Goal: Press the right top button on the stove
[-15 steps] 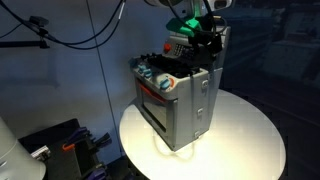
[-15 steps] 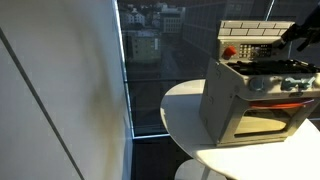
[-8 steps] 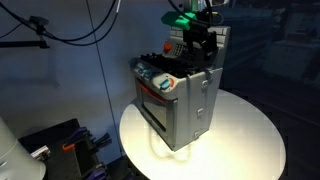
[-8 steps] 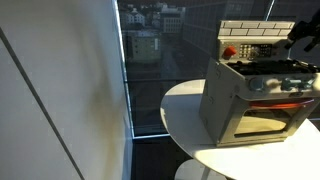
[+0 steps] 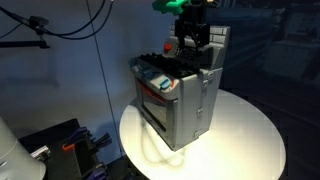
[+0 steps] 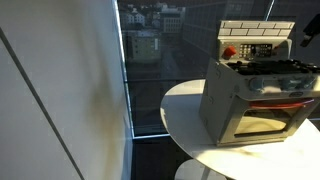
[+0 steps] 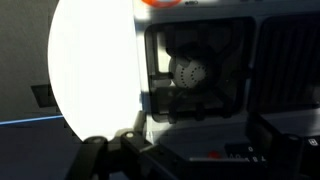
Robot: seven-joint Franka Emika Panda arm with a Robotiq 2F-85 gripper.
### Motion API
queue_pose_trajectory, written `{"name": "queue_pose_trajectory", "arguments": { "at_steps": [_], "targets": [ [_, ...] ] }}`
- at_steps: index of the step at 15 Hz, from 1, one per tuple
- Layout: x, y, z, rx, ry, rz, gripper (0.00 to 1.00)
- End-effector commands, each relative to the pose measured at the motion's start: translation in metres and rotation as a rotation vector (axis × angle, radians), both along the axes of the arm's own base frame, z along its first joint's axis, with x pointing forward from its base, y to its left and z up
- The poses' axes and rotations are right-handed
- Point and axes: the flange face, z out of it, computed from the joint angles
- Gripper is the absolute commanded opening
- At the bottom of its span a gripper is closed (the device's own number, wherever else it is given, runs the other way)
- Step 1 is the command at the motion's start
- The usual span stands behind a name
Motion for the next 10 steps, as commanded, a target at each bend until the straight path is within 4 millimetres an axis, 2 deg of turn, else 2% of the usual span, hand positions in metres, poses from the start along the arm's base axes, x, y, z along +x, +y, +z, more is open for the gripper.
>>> {"name": "queue_pose_trajectory", "arguments": {
  "at_steps": [1,10],
  "targets": [
    [-0.020,-0.003,0.018,-0.021,0.062,0.016,1.00],
    [-0.062,0.000,0.061,-0.092,0.178,0.007,1.00]
  ]
}}
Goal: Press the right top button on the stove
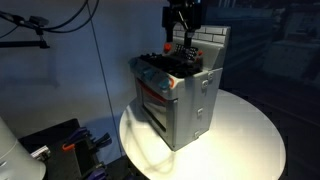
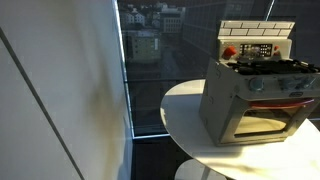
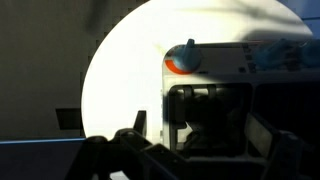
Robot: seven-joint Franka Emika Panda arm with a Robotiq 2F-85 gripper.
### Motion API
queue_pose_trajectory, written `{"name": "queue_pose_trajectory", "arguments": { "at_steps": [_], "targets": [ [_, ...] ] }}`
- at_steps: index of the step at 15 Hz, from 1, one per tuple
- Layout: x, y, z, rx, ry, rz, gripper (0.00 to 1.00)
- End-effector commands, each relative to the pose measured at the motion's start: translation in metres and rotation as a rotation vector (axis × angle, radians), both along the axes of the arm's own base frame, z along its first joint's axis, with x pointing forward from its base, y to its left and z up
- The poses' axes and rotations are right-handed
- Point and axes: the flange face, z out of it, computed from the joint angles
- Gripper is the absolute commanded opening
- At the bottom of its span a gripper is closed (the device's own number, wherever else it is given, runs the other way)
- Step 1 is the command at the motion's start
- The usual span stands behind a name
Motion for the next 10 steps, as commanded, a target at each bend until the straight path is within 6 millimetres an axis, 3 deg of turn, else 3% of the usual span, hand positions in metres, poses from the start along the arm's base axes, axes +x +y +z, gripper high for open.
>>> {"name": "queue_pose_trajectory", "arguments": {
  "at_steps": [1,4,10],
  "targets": [
    [-0.0185,0.0010,0.0239,-0.020,0.014,-0.021,1.00],
    [-0.0248,0.0014,0.0314,-0.014,0.015,-0.014,1.00],
    [-0.0196,0.0022,0.0262,0.000,0.010,-0.001,1.00]
  ]
}}
